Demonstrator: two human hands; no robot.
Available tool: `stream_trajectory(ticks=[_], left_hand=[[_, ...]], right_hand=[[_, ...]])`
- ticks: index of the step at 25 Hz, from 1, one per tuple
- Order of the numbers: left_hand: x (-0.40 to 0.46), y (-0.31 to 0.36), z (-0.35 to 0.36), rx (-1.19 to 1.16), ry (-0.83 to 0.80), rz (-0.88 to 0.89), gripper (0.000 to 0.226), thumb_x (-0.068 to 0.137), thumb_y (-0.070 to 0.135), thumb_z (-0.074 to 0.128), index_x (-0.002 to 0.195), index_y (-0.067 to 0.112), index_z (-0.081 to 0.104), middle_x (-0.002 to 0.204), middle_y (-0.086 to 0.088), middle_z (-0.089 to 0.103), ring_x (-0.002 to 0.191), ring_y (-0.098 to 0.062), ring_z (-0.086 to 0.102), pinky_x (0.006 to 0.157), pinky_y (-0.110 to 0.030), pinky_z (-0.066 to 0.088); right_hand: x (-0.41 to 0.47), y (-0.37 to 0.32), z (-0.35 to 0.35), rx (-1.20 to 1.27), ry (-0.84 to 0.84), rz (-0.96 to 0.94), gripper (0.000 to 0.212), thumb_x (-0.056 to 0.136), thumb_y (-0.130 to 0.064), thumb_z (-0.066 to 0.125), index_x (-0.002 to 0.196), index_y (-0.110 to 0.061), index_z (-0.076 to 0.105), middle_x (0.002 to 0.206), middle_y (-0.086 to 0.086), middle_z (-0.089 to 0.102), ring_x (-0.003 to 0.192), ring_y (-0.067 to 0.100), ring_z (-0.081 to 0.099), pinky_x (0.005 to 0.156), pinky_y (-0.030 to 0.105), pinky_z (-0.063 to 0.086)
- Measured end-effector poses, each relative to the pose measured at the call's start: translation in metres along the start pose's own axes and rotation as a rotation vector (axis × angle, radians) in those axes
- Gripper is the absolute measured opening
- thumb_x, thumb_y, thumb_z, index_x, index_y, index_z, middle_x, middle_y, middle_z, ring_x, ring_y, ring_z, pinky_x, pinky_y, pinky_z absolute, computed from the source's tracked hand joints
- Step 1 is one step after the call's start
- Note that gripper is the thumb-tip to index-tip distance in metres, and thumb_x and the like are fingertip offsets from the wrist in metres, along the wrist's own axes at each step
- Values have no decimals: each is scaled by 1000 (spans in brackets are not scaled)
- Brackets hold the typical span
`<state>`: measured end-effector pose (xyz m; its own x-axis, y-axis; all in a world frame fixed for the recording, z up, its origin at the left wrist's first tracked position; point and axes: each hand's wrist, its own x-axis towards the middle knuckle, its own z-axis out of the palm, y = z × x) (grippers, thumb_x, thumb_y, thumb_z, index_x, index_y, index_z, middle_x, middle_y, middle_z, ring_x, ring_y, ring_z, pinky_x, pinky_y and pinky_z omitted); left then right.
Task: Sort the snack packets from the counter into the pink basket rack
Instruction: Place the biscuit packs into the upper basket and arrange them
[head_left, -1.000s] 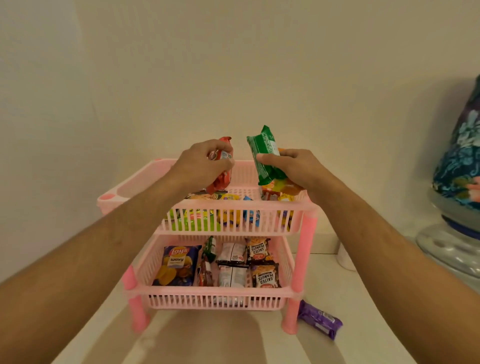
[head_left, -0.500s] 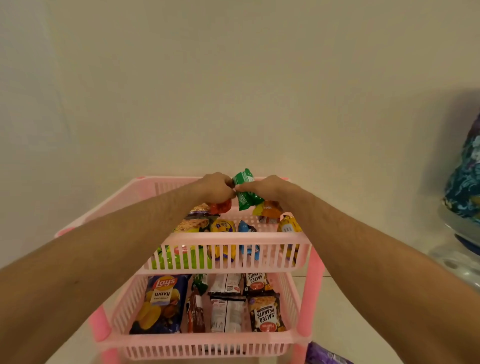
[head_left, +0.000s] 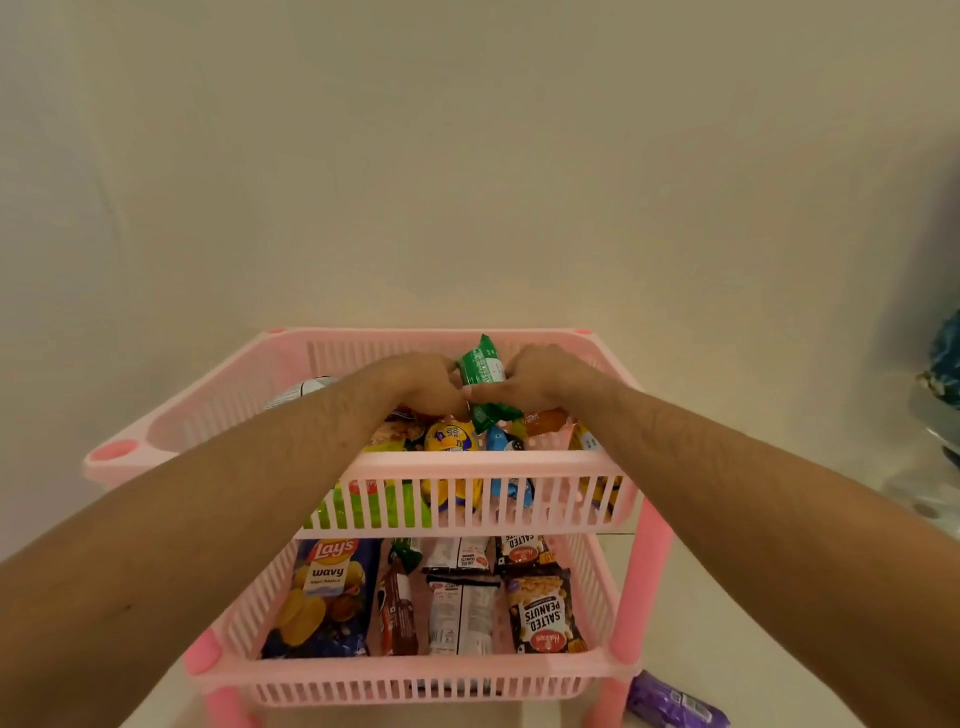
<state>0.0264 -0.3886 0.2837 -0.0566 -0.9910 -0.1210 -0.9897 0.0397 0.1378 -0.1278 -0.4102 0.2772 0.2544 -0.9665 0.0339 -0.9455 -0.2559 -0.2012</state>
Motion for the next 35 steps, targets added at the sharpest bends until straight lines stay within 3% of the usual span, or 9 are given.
stream_trajectory(ticks=[4,11,13,16,18,21,23,29,35], left_hand=[[-3,-6,-1,-10,-17,-57,52,81,49,63,120,14,58,114,-6,63,100,-22,59,89,-37,48],[-3,-7,2,-28,73,-51,34,83,53,59,72,22,53,77,-1,58,70,-13,54,59,-28,39],[-5,-6,2,13,123,-15,35,83,51,60,83,17,60,85,-4,61,72,-14,56,61,-28,43],[-6,0,5,101,101,109,51,88,49,58,127,18,57,119,-6,64,104,-21,59,88,-34,44],[-6,3,7,213,55,150,50,90,54,53,125,21,60,113,-4,67,99,-20,60,88,-34,45],[-2,3,9,266,74,128,51,90,58,50,121,20,63,104,-3,69,93,-19,61,88,-36,48],[-1,3,10,272,101,128,53,89,60,50,122,21,63,103,-3,69,94,-19,61,89,-37,48],[-2,5,10,207,118,135,58,87,63,49,126,22,61,105,-2,65,98,-18,59,89,-36,48],[1,4,11,143,140,48,56,88,59,52,123,17,64,112,-4,68,99,-20,62,89,-36,50]], right_hand=[[-2,1,2,-46,-61,-36,74,80,-79,45,108,-14,66,76,2,61,69,15,63,53,25,44],[-7,7,0,-16,-96,-73,62,93,-64,40,128,-16,58,114,7,65,90,18,64,68,30,54],[-6,6,0,-96,-40,-101,56,96,-59,41,132,-19,54,124,5,63,97,18,57,78,31,44],[-5,2,1,-109,-8,-114,52,97,-52,46,137,-19,48,129,6,61,101,19,57,83,33,43],[-5,-1,2,-113,-15,-116,54,97,-49,49,140,-16,47,129,8,61,105,21,60,86,34,45],[-4,-2,2,-73,-69,-62,50,97,-48,49,130,-11,54,100,7,64,68,15,60,62,27,49],[-3,-1,2,-87,-75,-33,48,97,-48,48,126,-10,56,94,6,62,61,14,57,61,27,51],[-2,3,0,-232,-53,-21,40,98,-43,51,118,-10,62,108,8,65,93,22,59,87,36,48],[-4,4,0,-183,-63,7,40,92,-35,63,121,-8,59,119,11,65,107,27,61,91,37,49]])
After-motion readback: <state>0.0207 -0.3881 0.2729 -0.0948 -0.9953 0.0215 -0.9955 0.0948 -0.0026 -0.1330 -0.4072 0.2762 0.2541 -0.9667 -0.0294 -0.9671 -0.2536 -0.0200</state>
